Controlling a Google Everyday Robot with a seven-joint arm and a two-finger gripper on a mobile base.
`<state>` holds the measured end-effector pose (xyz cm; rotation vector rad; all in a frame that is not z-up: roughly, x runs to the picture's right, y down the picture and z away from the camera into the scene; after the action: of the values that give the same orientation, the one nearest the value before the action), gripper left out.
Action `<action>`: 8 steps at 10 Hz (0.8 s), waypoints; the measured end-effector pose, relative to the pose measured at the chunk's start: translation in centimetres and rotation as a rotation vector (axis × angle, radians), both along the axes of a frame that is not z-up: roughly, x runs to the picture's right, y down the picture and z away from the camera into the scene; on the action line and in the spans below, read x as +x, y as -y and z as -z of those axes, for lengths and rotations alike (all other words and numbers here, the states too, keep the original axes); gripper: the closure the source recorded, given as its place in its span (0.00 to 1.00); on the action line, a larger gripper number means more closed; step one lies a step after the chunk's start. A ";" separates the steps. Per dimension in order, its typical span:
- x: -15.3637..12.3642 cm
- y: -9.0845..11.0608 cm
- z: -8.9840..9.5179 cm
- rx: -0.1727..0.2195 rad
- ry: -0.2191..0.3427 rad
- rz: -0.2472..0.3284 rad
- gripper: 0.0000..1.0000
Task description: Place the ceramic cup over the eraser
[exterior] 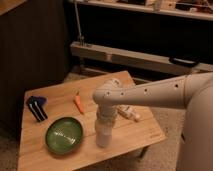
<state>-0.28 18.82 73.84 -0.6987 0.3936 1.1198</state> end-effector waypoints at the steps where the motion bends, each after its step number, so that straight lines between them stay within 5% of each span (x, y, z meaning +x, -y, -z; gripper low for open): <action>1: 0.1 0.1 0.0 0.002 -0.015 -0.001 0.35; 3: 0.1 0.2 -0.4 -0.002 -0.036 0.007 0.23; 8: 0.3 0.6 -0.6 0.000 -0.044 0.007 0.23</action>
<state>0.00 18.26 74.49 -0.6731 0.4327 1.1300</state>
